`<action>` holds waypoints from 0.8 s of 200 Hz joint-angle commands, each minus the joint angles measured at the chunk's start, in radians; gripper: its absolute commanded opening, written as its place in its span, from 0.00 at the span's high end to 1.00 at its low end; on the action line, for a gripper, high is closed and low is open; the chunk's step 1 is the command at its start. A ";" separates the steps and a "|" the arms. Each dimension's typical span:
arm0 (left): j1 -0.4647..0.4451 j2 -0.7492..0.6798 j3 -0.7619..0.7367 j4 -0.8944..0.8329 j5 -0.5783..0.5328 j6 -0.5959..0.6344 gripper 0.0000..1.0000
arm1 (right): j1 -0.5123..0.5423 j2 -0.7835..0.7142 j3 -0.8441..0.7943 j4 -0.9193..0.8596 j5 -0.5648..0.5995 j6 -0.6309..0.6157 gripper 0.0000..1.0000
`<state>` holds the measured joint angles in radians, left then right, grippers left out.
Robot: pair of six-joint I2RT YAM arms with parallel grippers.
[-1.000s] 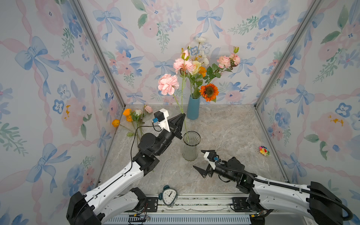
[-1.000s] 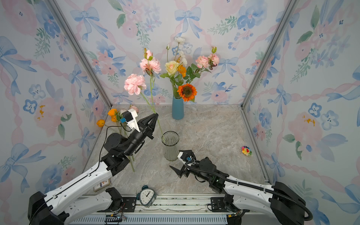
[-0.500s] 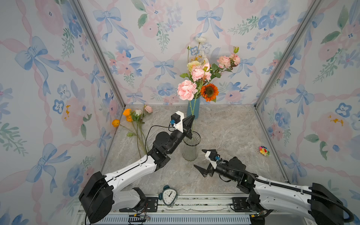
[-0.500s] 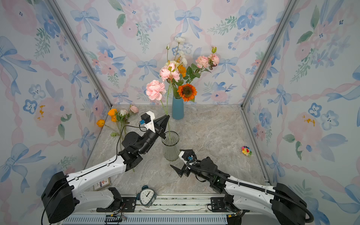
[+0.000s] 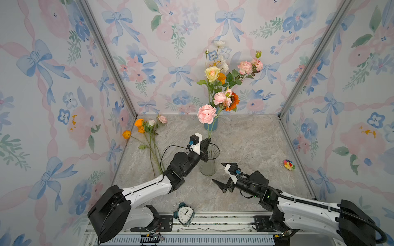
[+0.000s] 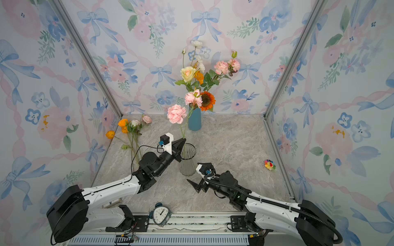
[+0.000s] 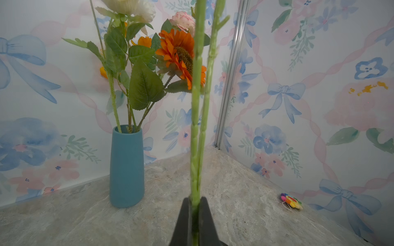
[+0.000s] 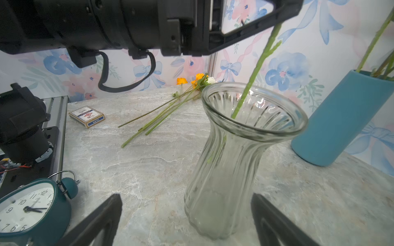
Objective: Arrange the flowers into the vase
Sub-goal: 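Lower the pink carnation stem into the glass vase with the left gripper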
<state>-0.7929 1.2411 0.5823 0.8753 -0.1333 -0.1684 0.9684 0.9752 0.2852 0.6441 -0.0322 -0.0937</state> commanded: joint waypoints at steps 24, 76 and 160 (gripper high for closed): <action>-0.009 -0.011 -0.053 0.036 0.017 -0.041 1.00 | -0.009 0.001 -0.005 0.011 -0.011 0.002 0.03; -0.010 0.009 -0.071 0.036 0.073 -0.047 0.98 | -0.009 0.006 -0.001 0.009 -0.012 -0.001 0.03; -0.015 0.009 -0.071 0.014 0.097 -0.046 0.91 | -0.008 0.008 0.000 0.007 -0.011 -0.001 0.03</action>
<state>-0.7994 1.2617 0.5205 0.8925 -0.0551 -0.2066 0.9684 0.9756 0.2852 0.6441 -0.0334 -0.0940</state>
